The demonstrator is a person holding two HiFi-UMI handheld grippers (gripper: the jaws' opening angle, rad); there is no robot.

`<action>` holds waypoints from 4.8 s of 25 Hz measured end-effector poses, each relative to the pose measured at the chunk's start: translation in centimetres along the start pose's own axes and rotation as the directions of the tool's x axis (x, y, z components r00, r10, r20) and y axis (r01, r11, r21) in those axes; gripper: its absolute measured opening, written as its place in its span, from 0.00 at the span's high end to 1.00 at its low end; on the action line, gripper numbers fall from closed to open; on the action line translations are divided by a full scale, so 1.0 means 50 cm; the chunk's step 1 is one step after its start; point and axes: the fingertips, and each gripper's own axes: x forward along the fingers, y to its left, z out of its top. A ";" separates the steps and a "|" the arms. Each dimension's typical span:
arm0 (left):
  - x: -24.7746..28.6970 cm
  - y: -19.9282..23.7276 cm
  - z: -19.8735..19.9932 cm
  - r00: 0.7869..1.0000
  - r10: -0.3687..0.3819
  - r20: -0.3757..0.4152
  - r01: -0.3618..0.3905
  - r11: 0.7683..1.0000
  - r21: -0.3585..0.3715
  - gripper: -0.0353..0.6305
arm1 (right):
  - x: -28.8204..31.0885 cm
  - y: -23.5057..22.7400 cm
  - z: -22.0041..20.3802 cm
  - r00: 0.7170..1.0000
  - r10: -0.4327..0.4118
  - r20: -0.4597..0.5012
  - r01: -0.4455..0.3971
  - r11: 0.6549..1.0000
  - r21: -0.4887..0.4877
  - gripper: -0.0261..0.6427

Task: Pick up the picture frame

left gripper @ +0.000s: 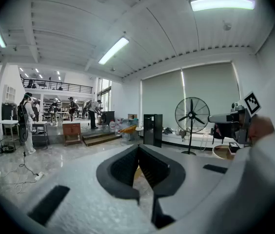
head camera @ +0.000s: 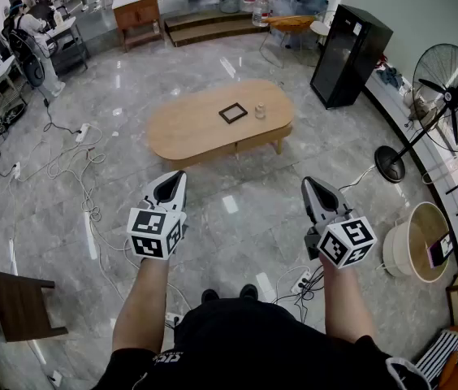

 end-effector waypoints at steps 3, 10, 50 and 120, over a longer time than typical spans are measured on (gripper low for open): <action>0.005 -0.022 -0.001 1.000 -0.014 -0.002 0.014 1.000 0.012 0.94 | -0.013 -0.012 -0.003 1.000 0.001 0.001 -0.001 1.000 0.002 0.96; 0.022 -0.071 -0.001 0.999 -0.041 -0.020 0.041 0.999 0.029 0.94 | -0.044 -0.045 -0.009 1.000 -0.012 0.005 0.012 1.000 0.008 0.96; 0.489 0.099 -0.062 0.986 -0.125 -0.109 0.114 0.988 -0.101 0.94 | 0.338 -0.294 -0.099 0.988 0.002 -0.151 0.012 0.996 0.090 0.96; 1.195 0.484 -0.205 0.944 0.028 -0.329 -0.146 0.929 -0.339 0.94 | 1.299 -0.673 -0.332 0.731 0.347 -0.587 -0.377 0.923 0.076 0.89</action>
